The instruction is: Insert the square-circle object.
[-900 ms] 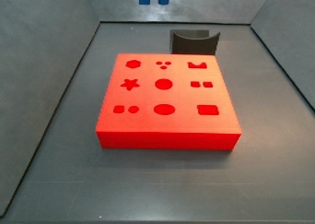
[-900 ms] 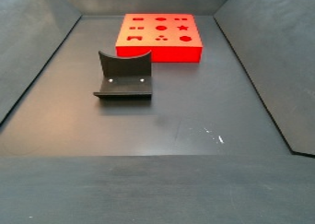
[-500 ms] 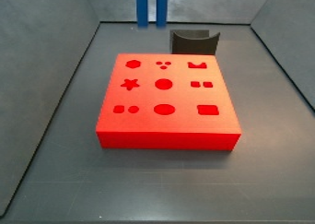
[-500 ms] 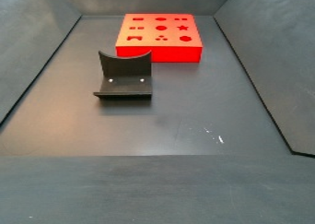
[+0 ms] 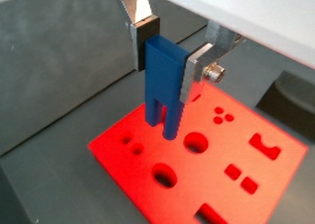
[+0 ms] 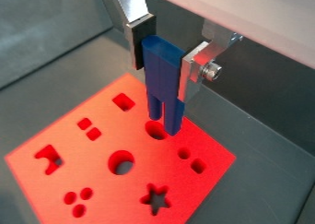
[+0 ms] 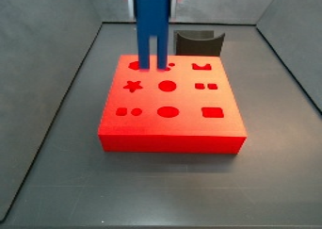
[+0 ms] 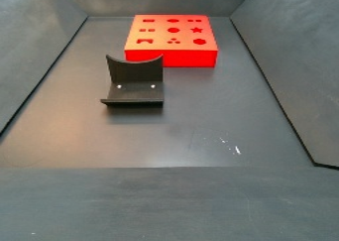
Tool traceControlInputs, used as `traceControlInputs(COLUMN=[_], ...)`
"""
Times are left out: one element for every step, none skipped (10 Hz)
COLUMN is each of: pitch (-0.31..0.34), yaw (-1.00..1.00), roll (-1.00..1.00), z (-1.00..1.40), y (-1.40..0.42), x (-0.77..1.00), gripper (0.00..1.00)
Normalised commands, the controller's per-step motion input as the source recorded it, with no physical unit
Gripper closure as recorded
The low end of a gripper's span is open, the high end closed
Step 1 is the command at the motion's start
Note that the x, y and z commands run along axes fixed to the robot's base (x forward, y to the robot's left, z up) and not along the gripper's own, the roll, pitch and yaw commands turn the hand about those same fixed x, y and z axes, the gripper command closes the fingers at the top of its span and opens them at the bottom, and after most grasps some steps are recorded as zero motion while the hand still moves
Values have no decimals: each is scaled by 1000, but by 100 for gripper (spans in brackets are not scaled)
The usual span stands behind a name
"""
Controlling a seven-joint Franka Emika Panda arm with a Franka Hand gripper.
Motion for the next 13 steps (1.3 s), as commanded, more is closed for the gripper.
traceControlInputs(pitch=[-33,-56,-61,-77,-44,0,-56,-36,-59,-97,-137,-120,-91], yaw=[180,120,11,0,0,0,0,0,0,0,66,100,77], roll=[180,147,99,26,0,3,-1,0,0,-40,-84,-81,-30], z=[-637,-651,-574,-511,-329,-60,-283,-334,-309,-217,-117,-49,-143], y=[-309,-240,-100,0,0,0,23,46,31,0,-34,-77,-14], x=[-249,-211,-86,-194,-114,0,-160,-289,-251,-74,0,60,20], gripper=[100,100,100,100,100,100,100,100,100,100,100,100,100])
